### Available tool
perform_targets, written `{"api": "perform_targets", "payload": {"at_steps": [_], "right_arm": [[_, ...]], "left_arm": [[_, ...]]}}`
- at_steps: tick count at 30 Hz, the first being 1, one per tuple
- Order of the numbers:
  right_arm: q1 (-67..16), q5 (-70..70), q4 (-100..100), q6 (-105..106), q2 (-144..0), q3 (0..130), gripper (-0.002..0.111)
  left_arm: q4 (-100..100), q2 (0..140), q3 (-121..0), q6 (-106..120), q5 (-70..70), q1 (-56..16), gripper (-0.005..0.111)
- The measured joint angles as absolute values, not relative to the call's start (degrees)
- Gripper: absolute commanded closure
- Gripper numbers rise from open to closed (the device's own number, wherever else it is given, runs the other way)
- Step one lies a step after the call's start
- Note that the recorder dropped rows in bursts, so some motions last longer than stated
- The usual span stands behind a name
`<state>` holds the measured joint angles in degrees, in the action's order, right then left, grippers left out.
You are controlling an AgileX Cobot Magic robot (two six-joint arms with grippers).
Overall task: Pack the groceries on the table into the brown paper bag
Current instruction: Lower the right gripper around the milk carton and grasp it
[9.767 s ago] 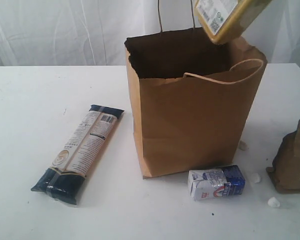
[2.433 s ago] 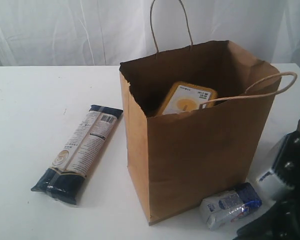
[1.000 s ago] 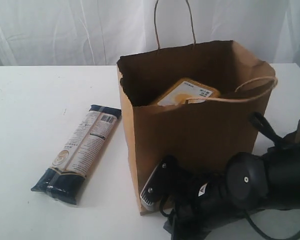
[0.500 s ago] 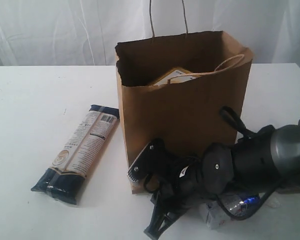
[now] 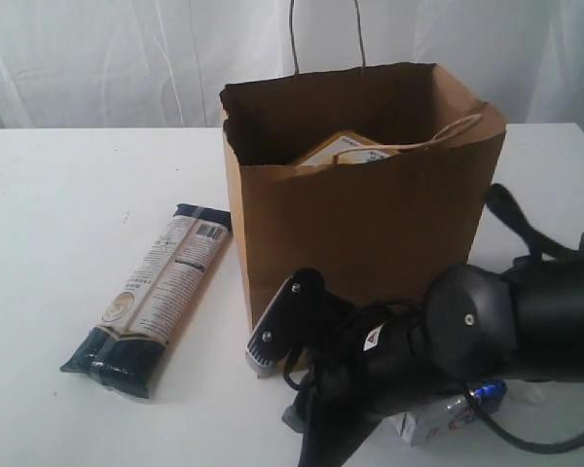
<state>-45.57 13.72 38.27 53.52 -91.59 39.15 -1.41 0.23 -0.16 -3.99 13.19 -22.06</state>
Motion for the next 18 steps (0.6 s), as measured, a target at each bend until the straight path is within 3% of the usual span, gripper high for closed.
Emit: {"api": "perform_targets", "payload": {"at_steps": [3, 9, 12, 16, 18], "right_arm": [[-45.65, 18.54, 35.92, 53.52, -87.16, 38.93, 0.06], [-45.65, 30.85, 13.34, 53.52, -78.88, 38.78, 0.06], [-41.49, 37.91, 3.31, 53.52, -78.59, 38.78, 0.06], [-36.42, 38.01, -0.78, 53.52, -78.59, 38.78, 0.06], [-35.8, 36.34, -1.68, 53.91, -78.49, 38.78, 0.052]], "left_arm": [[-1.41, 0.23, -0.16, -3.99, 13.19, -22.06, 0.107], [-1.41, 0.23, -0.16, -3.99, 13.19, -22.06, 0.107], [-1.41, 0.23, -0.16, -3.99, 13.19, -22.06, 0.107], [-1.41, 0.23, -0.16, -3.99, 13.19, -22.06, 0.107], [-1.41, 0.23, -0.16, -3.99, 13.19, -22.06, 0.107]]}}
